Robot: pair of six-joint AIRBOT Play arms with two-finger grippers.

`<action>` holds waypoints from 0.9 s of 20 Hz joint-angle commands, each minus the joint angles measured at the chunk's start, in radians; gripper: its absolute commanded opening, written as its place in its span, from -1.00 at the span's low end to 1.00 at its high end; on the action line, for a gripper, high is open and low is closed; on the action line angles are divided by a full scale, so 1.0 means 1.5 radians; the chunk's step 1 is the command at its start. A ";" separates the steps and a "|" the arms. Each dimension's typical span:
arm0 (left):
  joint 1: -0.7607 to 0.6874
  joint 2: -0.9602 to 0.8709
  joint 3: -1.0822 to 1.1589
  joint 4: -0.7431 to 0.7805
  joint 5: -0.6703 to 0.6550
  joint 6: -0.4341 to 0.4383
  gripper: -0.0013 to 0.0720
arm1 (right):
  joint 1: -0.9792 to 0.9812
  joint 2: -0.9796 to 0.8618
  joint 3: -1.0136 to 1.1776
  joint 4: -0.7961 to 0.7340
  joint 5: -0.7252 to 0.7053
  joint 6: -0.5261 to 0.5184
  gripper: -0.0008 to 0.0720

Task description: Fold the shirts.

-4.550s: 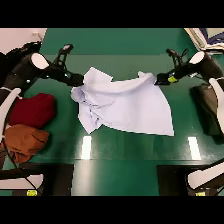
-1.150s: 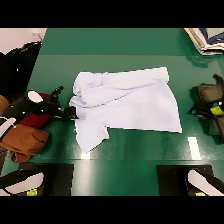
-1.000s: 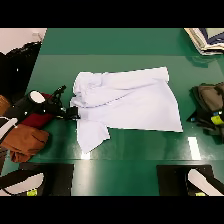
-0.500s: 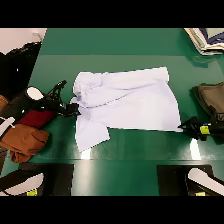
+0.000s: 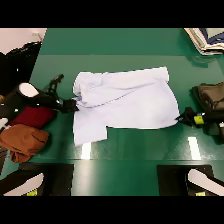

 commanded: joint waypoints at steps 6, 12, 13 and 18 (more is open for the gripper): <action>0.001 0.192 0.494 0.079 -0.026 -0.025 -0.89 | 0.066 0.190 0.470 0.005 -0.053 0.008 -0.93; 0.001 0.192 0.843 0.078 0.017 -0.073 -0.89 | -0.050 0.260 0.739 0.002 -0.069 0.008 -0.93; 0.001 0.192 0.868 0.075 0.023 -0.081 -0.89 | -0.075 0.266 0.759 0.002 -0.063 0.008 -0.93; 0.001 0.192 0.853 0.056 0.012 -0.094 -0.89 | -0.133 0.239 0.818 0.004 0.005 0.016 -0.93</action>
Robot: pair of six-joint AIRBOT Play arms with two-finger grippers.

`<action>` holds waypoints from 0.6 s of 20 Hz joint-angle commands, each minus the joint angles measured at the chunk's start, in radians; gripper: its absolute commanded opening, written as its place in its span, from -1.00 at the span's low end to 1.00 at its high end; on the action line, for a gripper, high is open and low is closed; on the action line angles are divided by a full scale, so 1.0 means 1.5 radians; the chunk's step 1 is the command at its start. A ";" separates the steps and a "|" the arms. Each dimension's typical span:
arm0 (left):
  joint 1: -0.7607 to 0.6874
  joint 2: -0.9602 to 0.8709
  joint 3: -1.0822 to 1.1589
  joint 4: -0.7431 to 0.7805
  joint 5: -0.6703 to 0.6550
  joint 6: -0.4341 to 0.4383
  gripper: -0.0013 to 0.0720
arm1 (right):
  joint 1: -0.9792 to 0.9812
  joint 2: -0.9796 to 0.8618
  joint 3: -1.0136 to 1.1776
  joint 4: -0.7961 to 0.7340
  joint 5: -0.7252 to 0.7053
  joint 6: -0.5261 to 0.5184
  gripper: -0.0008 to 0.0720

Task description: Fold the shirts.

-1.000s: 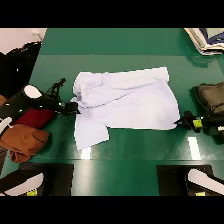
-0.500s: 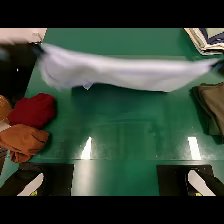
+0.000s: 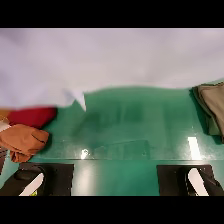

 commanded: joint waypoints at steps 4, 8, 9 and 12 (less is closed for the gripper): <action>0.001 -0.019 -0.183 -0.001 -0.037 -0.017 -0.89 | 0.033 -0.130 0.049 -0.004 0.177 0.045 -0.93; 0.001 -0.139 -0.313 0.001 -0.160 -0.016 -0.89 | 0.188 -0.278 -0.050 -0.084 0.276 0.056 -0.93; 0.001 -0.182 -0.334 0.007 -0.195 -0.013 -0.89 | 0.224 -0.315 -0.078 -0.135 0.286 0.057 -0.93; 0.001 -0.320 -0.371 0.017 -0.258 -0.003 -0.89 | 0.288 -0.440 -0.147 -0.198 0.299 0.058 -0.94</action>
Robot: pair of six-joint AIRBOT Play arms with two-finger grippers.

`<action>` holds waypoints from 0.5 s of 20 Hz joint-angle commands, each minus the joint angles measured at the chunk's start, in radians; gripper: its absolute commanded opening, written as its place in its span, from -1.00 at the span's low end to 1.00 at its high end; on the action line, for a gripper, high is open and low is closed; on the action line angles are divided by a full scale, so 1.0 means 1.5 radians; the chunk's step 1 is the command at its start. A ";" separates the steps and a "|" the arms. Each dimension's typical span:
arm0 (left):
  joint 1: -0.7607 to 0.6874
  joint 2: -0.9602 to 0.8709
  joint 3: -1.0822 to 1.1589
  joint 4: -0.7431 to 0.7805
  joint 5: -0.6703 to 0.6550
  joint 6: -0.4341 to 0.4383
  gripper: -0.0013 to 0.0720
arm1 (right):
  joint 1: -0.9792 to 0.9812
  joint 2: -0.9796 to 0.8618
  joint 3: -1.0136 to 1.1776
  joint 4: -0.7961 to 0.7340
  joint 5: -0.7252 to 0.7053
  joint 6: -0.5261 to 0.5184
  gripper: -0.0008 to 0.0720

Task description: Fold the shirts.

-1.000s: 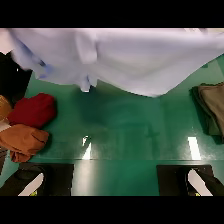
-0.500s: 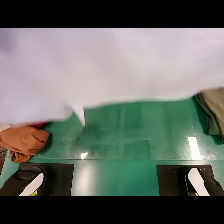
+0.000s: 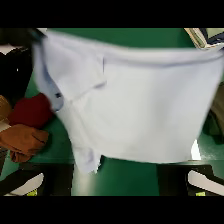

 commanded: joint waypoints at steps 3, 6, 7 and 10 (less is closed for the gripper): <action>-0.001 -0.246 -0.052 0.007 -0.046 0.033 -0.89 | 0.073 -0.225 -0.071 -0.071 -0.007 0.015 -0.93; -0.001 -0.333 -0.051 0.012 0.094 0.062 -0.89 | 0.064 -0.313 -0.014 -0.069 -0.079 0.033 -0.94; -0.001 -0.347 -0.051 0.015 0.147 0.062 -0.89 | 0.064 -0.333 0.013 -0.069 -0.097 0.039 -0.94; 0.000 -0.356 -0.049 0.017 0.295 0.075 -0.89 | 0.064 -0.371 0.091 -0.069 -0.137 0.042 -0.93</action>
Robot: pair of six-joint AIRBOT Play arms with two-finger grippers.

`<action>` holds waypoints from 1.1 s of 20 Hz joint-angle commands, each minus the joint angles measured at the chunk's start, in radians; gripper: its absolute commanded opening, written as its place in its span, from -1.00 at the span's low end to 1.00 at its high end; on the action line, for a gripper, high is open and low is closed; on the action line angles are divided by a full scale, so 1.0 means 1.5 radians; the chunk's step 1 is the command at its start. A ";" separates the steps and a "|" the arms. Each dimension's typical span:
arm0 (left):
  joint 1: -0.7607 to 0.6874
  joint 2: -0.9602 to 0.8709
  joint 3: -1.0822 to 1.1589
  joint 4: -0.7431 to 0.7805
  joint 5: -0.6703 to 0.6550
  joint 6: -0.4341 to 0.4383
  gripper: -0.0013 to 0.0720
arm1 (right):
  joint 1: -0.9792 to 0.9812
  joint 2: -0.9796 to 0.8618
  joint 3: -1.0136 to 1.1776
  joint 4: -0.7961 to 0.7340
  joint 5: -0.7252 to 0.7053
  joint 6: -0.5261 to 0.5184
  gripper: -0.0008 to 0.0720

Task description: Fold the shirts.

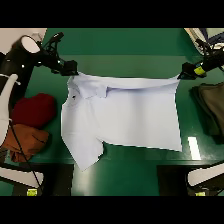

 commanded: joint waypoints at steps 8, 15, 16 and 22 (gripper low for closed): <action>0.001 -0.032 0.002 0.111 -0.040 0.101 -0.89 | 0.009 -0.032 0.043 -0.007 0.037 0.009 -0.94; 0.001 -0.033 -0.048 0.145 -0.127 0.086 -0.89 | 0.038 0.035 -0.204 -0.005 -0.034 0.009 -0.94; 0.001 -0.033 -0.065 0.145 -0.122 0.086 -0.89 | 0.039 0.041 -0.227 -0.004 -0.047 0.010 -0.94; 0.001 -0.031 -0.108 0.155 -0.141 0.016 0.70 | 0.045 0.054 -0.263 0.014 -0.026 0.010 0.13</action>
